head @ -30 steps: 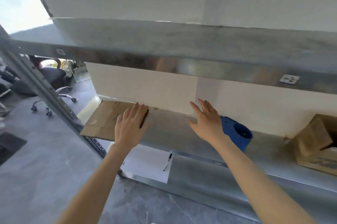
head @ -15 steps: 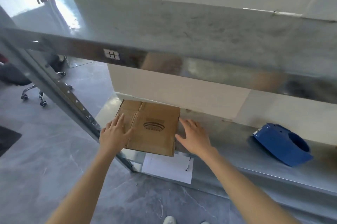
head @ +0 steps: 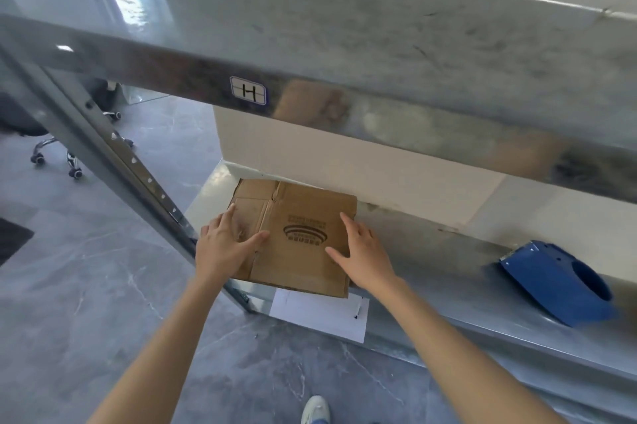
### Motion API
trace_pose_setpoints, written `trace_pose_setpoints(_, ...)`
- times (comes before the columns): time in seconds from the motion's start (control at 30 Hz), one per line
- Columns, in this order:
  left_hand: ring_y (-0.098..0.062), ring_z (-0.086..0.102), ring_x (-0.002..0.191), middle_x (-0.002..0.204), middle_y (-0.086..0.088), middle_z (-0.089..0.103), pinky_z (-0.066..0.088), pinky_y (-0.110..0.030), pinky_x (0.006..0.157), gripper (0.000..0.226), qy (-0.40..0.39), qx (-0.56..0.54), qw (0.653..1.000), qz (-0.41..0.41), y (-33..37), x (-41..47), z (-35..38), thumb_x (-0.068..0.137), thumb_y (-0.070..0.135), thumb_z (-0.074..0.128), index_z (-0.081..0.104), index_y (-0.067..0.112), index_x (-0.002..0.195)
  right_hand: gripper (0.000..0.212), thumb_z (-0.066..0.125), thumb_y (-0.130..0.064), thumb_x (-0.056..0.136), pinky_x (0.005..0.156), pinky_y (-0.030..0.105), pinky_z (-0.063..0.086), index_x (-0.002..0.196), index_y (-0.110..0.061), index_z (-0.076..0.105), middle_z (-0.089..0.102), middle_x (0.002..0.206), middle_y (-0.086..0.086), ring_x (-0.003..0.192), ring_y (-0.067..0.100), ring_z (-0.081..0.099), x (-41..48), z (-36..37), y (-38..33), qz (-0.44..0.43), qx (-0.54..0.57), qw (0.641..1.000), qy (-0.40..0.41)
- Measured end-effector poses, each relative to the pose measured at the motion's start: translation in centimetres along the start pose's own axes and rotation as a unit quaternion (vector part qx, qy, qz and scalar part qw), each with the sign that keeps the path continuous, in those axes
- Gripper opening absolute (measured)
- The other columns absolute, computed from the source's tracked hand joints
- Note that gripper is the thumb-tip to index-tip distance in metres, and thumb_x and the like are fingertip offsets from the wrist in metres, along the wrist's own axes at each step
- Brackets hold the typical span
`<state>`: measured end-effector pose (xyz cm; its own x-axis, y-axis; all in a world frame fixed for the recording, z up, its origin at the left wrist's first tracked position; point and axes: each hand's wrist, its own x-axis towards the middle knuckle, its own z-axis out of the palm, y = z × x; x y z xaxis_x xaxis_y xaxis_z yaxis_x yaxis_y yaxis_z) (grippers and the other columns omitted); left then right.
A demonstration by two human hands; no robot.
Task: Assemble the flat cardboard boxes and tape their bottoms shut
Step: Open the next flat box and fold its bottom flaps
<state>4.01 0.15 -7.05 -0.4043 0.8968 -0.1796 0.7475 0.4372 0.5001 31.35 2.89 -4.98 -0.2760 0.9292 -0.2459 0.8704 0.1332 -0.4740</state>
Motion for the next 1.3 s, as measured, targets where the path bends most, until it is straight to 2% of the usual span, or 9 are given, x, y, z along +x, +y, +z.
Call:
trace_pose_setpoints(0.17, -0.027, 0.031, 0.14, 0.153, -0.003, 0.037, 0.033, -0.052, 0.11, 0.109, 0.019, -0.078, 0.996, 0.027, 2.3, -3.0, -1.0, 0.063, 0.08, 0.065, 0.024, 0.036, 0.154, 0.083, 0.055, -0.05, 0.096, 0.109, 0.037, 0.037, 0.158, -0.023, 0.008, 0.026, 0.158, 0.007, 0.143, 0.022, 0.03, -2.0, -2.1, 0.7, -0.033, 0.036, 0.995, 0.083)
trace_pose_setpoints(0.4, -0.019, 0.049, 0.122, 0.143, 0.005, 0.039, 0.047, -0.04, 0.09, 0.11, 0.041, -0.165, 0.979, 0.114, 8.1, -7.7, -0.9, 0.067, 0.051, 0.085, 0.014, 0.048, 0.15, 0.092, 0.067, -0.032, 0.093, 0.089, 0.036, 0.053, 0.158, -0.028, 0.001, 0.035, 0.146, 0.009, 0.114, 0.025, 0.059, -6.6, -6.0, 4.5, -0.04, 0.113, 0.967, 0.225)
trace_pose_setpoints(0.6, -0.014, 0.043, 0.124, 0.147, 0.004, 0.034, 0.045, -0.047, 0.101, 0.118, -0.015, -0.221, 0.954, 0.201, 13.6, -12.2, 1.4, 0.064, 0.048, 0.089, 0.011, 0.044, 0.152, 0.101, 0.071, -0.032, 0.09, 0.088, 0.044, 0.058, 0.156, -0.033, -0.006, 0.04, 0.146, 0.007, 0.109, 0.026, 0.064, -11.0, -8.2, 8.5, -0.019, 0.126, 0.946, 0.3)
trace_pose_setpoints(0.8, -0.011, 0.041, 0.133, 0.147, 0.011, 0.039, 0.044, -0.054, 0.105, 0.107, -0.077, -0.256, 0.926, 0.268, 17.1, -14.1, 3.0, 0.064, 0.043, 0.086, 0.019, 0.041, 0.147, 0.098, 0.072, -0.032, 0.088, 0.089, 0.039, 0.057, 0.154, -0.041, 0.0, 0.05, 0.141, 0.003, 0.114, 0.019, 0.061, -14.2, -9.7, 11.9, 0.003, 0.162, 0.931, 0.326)
trace_pose_setpoints(0.9, -0.004, 0.041, 0.132, 0.146, 0.022, 0.038, 0.043, -0.052, 0.107, 0.111, -0.105, -0.244, 0.919, 0.292, 17.7, -13.7, 3.7, 0.065, 0.039, 0.088, 0.018, 0.039, 0.15, 0.092, 0.074, -0.032, 0.086, 0.088, 0.032, 0.055, 0.153, -0.038, 0.011, 0.056, 0.135, 0.0, 0.11, 0.016, 0.063, -15.0, -10.1, 12.8, 0.018, 0.184, 0.922, 0.339)
trace_pose_setpoints(1.03, -0.008, 0.043, 0.131, 0.145, 0.018, 0.039, 0.045, -0.054, 0.105, 0.108, -0.128, -0.246, 0.912, 0.303, 18.2, -12.7, 4.1, 0.065, 0.029, 0.087, 0.018, 0.039, 0.148, 0.087, 0.074, -0.027, 0.087, 0.09, 0.031, 0.055, 0.153, -0.029, 0.017, 0.058, 0.131, -0.002, 0.107, 0.009, 0.061, -15.4, -9.8, 13.3, 0.017, 0.187, 0.924, 0.334)
trace_pose_setpoints(1.13, -0.013, 0.042, 0.132, 0.145, 0.019, 0.036, 0.045, -0.053, 0.105, 0.105, -0.134, -0.261, 0.908, 0.298, 18.1, -12.0, 4.0, 0.069, 0.014, 0.089, 0.02, 0.04, 0.144, 0.081, 0.074, -0.026, 0.088, 0.078, 0.027, 0.057, 0.151, -0.025, 0.023, 0.061, 0.115, 0.0, 0.086, 0.002, 0.059, -15.4, -9.5, 13.6, 0.011, 0.155, 0.929, 0.335)
trace_pose_setpoints(1.2, -0.014, 0.043, 0.132, 0.143, 0.018, 0.038, 0.046, -0.048, 0.105, 0.101, -0.131, -0.267, 0.907, 0.299, 18.1, -11.8, 3.8, 0.07, 0.013, 0.088, 0.022, 0.038, 0.143, 0.079, 0.073, -0.029, 0.088, 0.067, 0.017, 0.052, 0.15, -0.024, 0.025, 0.062, 0.11, 0.001, 0.074, -0.002, 0.053, -15.2, -9.4, 13.3, 0.005, 0.132, 0.932, 0.338)
trace_pose_setpoints(1.3, -0.012, 0.045, 0.129, 0.139, 0.017, 0.042, 0.048, -0.038, 0.101, 0.095, -0.118, -0.281, 0.906, 0.293, 18.4, -11.9, 3.5, 0.072, 0.018, 0.087, 0.026, 0.037, 0.142, 0.074, 0.069, -0.04, 0.089, 0.063, 0.009, 0.044, 0.149, -0.024, 0.029, 0.06, 0.119, 0.005, 0.078, -0.003, 0.052, -14.9, -9.5, 12.9, -0.006, 0.093, 0.933, 0.347)
